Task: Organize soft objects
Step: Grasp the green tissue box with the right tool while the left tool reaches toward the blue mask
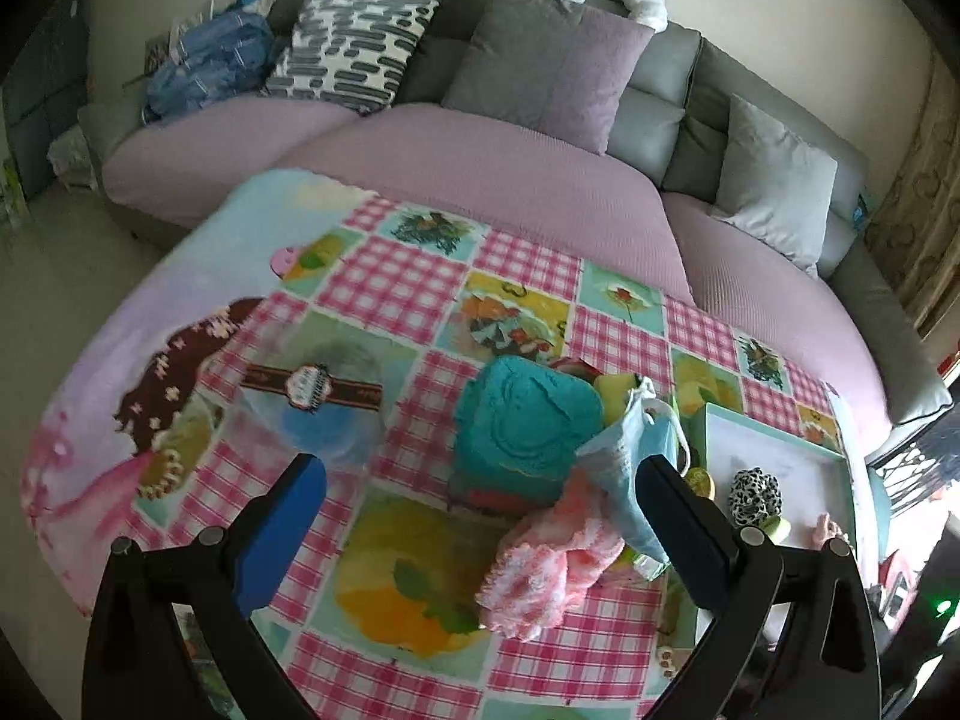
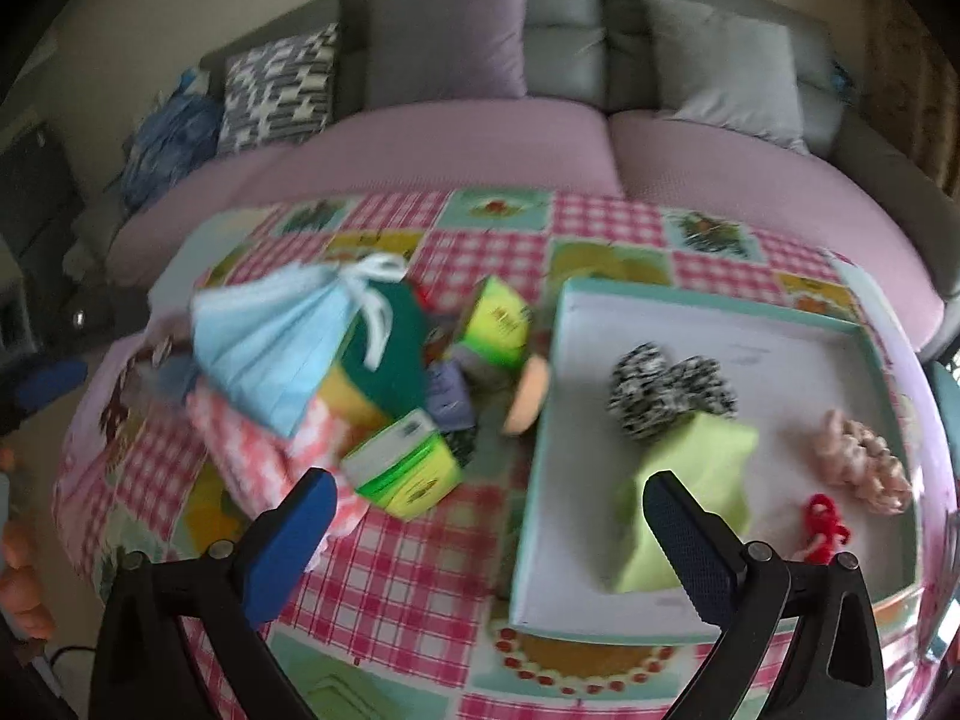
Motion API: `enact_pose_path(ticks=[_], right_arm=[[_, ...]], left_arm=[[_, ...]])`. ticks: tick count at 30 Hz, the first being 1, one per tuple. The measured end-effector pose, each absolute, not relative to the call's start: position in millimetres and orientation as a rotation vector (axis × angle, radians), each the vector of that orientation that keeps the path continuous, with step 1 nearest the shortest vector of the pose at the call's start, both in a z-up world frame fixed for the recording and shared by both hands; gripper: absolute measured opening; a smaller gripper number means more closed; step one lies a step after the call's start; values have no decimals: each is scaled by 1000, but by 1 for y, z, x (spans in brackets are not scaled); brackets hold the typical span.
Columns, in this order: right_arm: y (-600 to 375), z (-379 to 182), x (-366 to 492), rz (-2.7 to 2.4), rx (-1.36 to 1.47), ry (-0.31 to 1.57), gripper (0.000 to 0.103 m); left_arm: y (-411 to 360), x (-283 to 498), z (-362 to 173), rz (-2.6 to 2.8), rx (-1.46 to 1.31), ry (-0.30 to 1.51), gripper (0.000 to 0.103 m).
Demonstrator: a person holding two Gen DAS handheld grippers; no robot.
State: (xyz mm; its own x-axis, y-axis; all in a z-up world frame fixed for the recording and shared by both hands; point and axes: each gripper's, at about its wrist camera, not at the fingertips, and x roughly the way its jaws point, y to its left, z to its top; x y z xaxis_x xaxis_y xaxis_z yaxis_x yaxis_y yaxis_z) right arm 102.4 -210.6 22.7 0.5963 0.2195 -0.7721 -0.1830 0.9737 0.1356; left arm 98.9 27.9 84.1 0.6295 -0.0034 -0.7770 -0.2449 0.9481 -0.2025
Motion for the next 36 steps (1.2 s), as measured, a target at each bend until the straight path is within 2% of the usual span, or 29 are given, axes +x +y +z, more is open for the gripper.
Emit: enact_pose_path(ticks=[9, 12, 17, 23, 27, 28, 36], right_arm=[[-186, 0, 112, 284, -12, 937, 102], [-186, -5, 117, 297, -4, 948, 97], [-179, -10, 123, 319, -18, 947, 89], [-175, -18, 129, 348, -11, 959, 74], [-175, -19, 130, 369, 11, 959, 53], [-175, -20, 130, 377, 21, 961, 50], [-181, -19, 129, 386, 59, 957, 47]], left_arm=[[14, 110, 70, 28, -334, 909, 101], [8, 113, 68, -12, -342, 917, 89], [1, 119, 63, -43, -343, 922, 77], [-2, 127, 50, -61, -368, 946, 57], [-1, 126, 51, -68, -372, 935, 36], [-1, 126, 51, -71, -371, 932, 33], [0, 124, 54, -77, -367, 908, 21]])
